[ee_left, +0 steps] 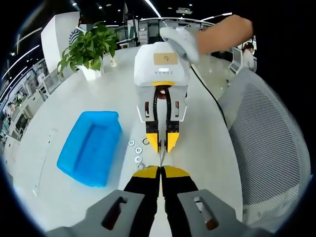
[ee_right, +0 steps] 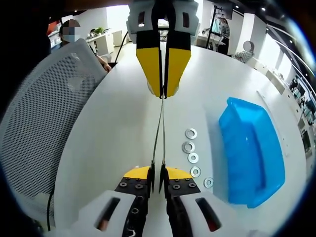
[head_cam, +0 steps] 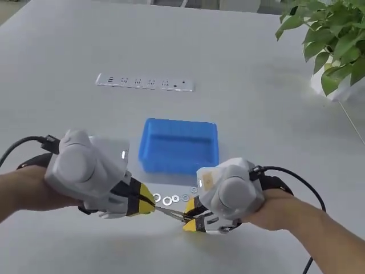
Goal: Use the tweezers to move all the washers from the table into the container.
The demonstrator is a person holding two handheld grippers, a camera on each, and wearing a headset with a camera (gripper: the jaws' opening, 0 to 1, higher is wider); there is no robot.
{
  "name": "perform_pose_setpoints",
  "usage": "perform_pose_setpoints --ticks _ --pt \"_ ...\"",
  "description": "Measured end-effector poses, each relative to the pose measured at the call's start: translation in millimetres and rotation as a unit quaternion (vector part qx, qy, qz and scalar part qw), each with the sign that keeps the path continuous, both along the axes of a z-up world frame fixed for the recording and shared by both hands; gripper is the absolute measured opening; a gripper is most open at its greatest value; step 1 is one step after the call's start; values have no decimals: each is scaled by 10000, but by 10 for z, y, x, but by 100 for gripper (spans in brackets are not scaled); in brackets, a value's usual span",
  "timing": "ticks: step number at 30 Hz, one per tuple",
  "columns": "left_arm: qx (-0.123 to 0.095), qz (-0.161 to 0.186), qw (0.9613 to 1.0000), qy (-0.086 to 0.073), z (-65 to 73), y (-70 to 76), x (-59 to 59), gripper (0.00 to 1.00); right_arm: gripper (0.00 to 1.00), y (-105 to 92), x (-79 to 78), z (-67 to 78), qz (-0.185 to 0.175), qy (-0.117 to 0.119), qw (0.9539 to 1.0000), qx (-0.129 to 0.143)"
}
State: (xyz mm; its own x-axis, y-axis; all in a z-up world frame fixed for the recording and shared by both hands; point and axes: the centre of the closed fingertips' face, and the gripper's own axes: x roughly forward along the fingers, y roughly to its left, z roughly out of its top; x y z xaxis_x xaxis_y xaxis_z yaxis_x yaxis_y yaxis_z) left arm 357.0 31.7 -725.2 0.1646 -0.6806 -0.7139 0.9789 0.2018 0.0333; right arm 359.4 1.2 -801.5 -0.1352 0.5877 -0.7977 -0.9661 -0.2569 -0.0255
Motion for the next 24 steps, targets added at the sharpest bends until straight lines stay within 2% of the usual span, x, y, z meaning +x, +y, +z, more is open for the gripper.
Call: perform_pose_setpoints --ticks 6,14,19,24 --pt "-142 -112 9998 -124 191 -101 16 5 12 36 -3 85 -138 62 9997 184" --pt "-228 -290 9990 -254 331 -243 37 5 12 98 -11 132 -190 70 9993 316" --pt "-272 -401 9984 -275 365 -336 34 5 12 146 -37 137 -244 103 9987 431" --pt "-286 -481 9980 -282 348 -407 21 5 12 143 -73 113 -235 140 9987 426"
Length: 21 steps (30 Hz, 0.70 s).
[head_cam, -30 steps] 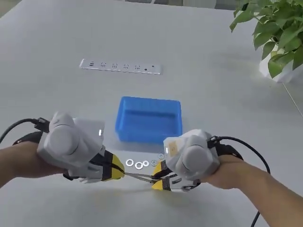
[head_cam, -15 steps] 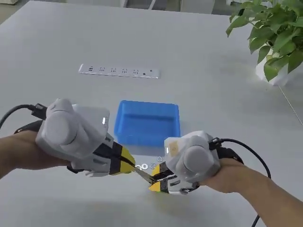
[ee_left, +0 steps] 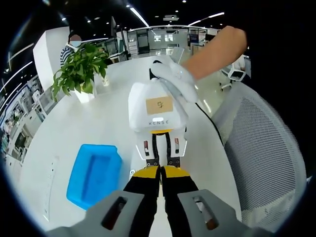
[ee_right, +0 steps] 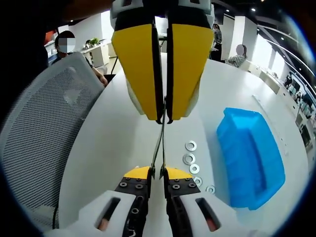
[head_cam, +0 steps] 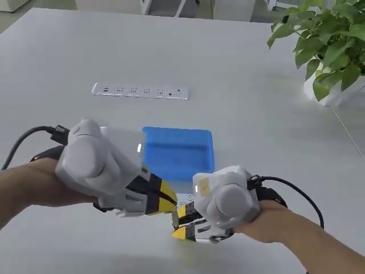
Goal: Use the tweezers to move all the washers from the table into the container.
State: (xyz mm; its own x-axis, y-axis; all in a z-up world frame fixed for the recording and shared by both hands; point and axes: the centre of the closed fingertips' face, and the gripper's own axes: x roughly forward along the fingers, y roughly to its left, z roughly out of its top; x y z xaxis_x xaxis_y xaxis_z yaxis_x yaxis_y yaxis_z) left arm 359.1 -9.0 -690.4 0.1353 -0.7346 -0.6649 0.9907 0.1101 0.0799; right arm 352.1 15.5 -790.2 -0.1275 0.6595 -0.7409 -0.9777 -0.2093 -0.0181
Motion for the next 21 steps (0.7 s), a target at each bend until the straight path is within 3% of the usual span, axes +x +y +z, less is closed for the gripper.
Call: perform_pose_setpoints --ticks 6,21 --pt "-116 -80 9999 9 12 -63 0 6 11 -22 9 2 1 -12 10000 34" --pt "-65 -184 9998 105 -49 -64 -27 6 13 -41 -4 -8 -18 -45 10000 0"
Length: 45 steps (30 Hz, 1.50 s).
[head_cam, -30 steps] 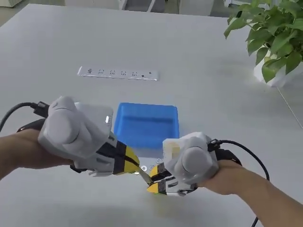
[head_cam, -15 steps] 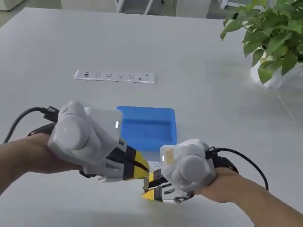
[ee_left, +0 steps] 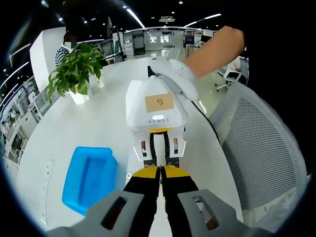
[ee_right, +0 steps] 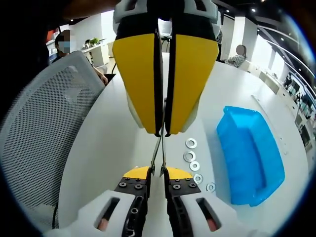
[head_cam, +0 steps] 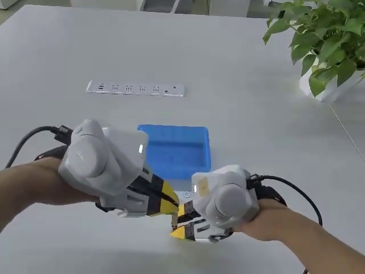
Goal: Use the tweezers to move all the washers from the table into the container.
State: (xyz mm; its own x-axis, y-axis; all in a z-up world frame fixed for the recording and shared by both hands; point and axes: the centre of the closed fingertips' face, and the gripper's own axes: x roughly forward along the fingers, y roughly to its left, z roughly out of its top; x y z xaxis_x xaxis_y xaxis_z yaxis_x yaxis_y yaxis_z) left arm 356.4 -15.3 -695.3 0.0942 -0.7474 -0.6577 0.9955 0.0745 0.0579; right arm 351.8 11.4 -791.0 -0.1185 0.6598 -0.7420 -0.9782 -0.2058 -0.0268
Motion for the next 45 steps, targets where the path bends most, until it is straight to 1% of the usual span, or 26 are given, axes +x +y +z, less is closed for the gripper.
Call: perform_pose_setpoints --ticks 5,7,9,11,15,18,21,26,30,33,35,38,45 --pt "23 23 10000 -13 -11 23 20 5 12 -6 11 55 -49 25 10000 50" --pt "39 20 10000 -61 -14 27 36 5 13 -6 35 70 -76 -12 9999 68" --pt "53 22 9999 -130 -9 29 60 5 17 -22 59 91 -118 -22 9999 65" --pt "27 41 9999 -128 15 28 85 5 17 -40 78 118 -143 -51 9999 83" --pt "-19 57 9998 -196 82 13 159 5 22 -115 146 177 -297 -124 9994 125" --pt "-54 49 9997 -228 115 -6 204 5 25 -209 208 228 -497 -169 9985 153" --pt "-50 9 9997 -250 131 -32 225 5 29 -309 264 272 -715 -179 9971 183" --pt "-32 -99 9996 -259 122 -77 260 5 31 -472 350 310 -1070 -159 9938 247" --pt "-7 -187 9995 -261 112 -103 287 5 33 -555 397 327 -1296 -149 9910 306" --pt "-18 -210 9995 -255 108 -118 328 5 36 -617 437 325 -1481 -132 9883 326" --pt "-14 -241 9994 -258 100 -126 350 5 36 -642 446 327 -1545 -121 9873 354" --pt "-25 -272 9993 -258 114 -148 344 5 36 -665 451 318 -1599 -114 9865 344" --pt "-13 -393 9990 -197 93 -196 346 5 36 -715 457 295 -1681 -106 9852 314"
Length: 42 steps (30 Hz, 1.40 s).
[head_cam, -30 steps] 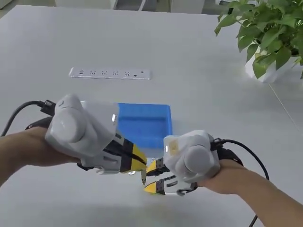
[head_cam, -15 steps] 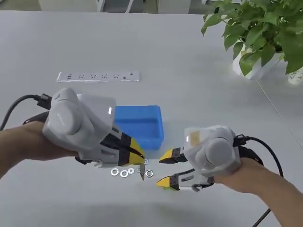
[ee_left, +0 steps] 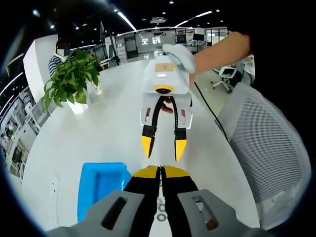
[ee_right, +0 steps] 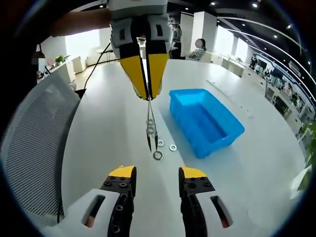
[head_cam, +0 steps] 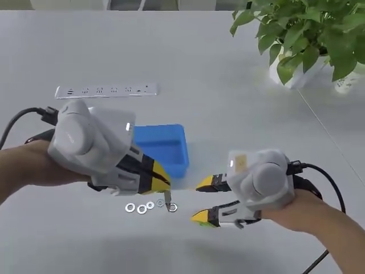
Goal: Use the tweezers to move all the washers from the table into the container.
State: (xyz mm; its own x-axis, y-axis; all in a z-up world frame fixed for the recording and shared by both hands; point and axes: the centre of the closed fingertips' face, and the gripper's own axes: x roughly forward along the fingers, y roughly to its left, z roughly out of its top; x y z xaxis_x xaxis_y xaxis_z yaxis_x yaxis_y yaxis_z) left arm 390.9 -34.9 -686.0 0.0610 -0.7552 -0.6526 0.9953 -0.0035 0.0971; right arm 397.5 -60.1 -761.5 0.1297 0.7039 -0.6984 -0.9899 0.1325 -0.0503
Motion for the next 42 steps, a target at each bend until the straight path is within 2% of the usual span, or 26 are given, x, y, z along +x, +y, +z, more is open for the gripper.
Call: perform_pose_setpoints --ticks 11,20,32,42 --pt "49 -96 9999 74 -82 -45 8 5 35 -58 1 -52 -79 49 10000 -29" --pt "-33 -117 9999 95 -82 -57 38 5 35 -30 -11 -62 -50 64 10000 4" --pt "-62 -162 9997 149 -116 -40 65 5 28 201 -12 -47 236 -15 9997 111" --pt "-35 -164 9997 182 -114 -31 59 5 23 378 -25 -102 453 -14 9989 119"
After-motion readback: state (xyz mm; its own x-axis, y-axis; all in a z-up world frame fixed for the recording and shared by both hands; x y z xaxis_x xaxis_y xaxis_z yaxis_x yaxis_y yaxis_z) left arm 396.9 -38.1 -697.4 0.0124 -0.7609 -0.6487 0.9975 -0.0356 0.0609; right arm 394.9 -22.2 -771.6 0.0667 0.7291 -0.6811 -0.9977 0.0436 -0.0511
